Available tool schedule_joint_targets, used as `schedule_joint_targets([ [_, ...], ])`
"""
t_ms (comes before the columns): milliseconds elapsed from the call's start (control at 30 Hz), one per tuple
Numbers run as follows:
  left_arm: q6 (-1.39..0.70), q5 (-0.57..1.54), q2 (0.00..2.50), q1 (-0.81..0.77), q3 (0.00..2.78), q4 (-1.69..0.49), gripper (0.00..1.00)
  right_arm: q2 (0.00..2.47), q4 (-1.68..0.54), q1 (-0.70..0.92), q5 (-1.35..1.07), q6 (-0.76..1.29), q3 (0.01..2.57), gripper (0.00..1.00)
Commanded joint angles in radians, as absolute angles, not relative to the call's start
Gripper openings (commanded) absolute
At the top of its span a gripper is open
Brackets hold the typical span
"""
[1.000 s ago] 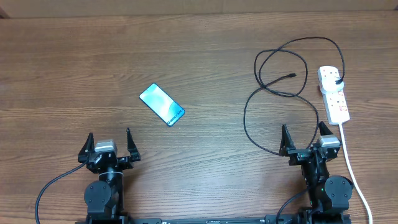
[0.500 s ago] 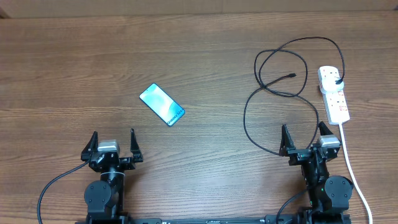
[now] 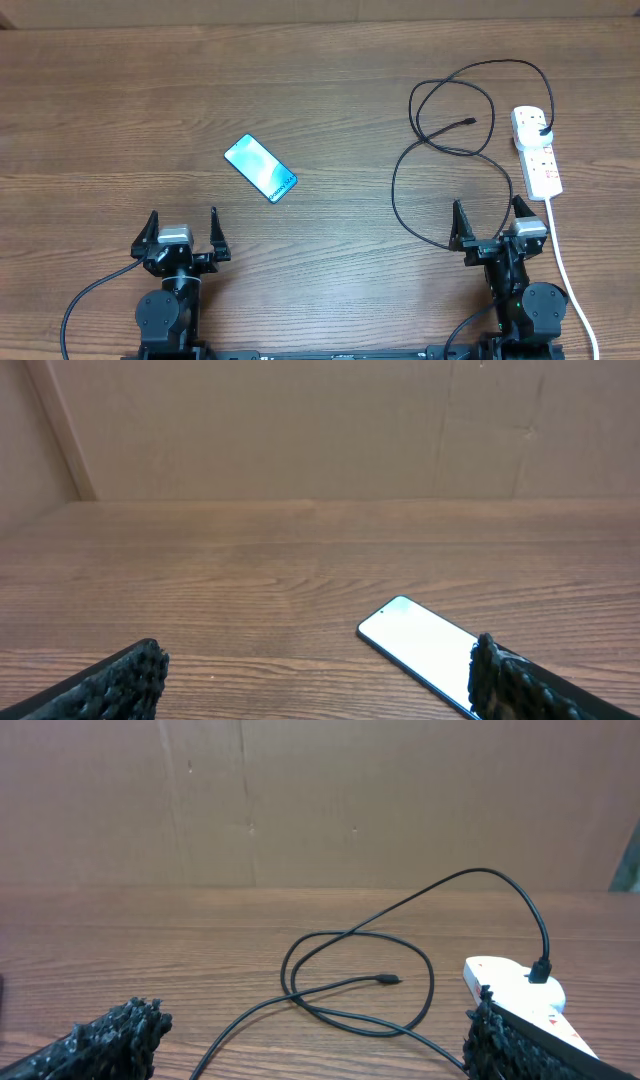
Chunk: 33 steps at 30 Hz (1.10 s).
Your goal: Plug charger to phone and switch on socket
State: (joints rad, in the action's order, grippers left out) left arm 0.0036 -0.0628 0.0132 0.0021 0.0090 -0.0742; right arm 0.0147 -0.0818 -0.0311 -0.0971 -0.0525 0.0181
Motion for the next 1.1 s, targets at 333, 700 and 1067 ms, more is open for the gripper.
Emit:
schedule_joint_targets([
  [333,-0.046,-0.032,0.006,0.008,0.005,-0.074,0.99,0.003,-0.077,-0.034,-0.097,-0.054,0.008,1.0],
  [700,-0.049,-0.024,0.006,0.007,0.019,-0.08,1.0,0.003,-0.077,-0.034,-0.097,-0.054,0.008,1.0],
  [1067,-0.049,-0.025,0.006,0.007,0.064,-0.124,1.0,0.003,-0.077,-0.034,-0.097,-0.054,0.008,1.0],
])
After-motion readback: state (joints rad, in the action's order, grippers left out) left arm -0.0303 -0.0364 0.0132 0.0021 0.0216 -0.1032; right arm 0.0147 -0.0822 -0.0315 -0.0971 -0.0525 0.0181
